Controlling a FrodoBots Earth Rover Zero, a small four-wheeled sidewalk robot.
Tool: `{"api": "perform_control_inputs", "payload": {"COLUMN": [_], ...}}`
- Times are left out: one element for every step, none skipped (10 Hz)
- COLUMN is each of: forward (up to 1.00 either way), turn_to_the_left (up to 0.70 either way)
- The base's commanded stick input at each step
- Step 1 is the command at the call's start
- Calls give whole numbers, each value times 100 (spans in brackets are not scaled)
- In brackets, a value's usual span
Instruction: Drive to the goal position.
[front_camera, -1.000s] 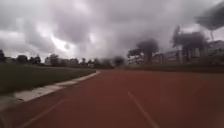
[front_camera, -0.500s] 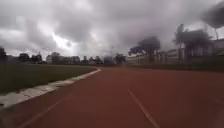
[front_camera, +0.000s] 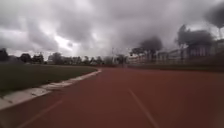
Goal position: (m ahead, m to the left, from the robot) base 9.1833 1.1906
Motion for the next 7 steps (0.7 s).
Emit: {"api": "perform_control_inputs", "payload": {"forward": [100,100,100,100,100,100,100], "turn_to_the_left": [0,0,0,0,0,0,0]}}
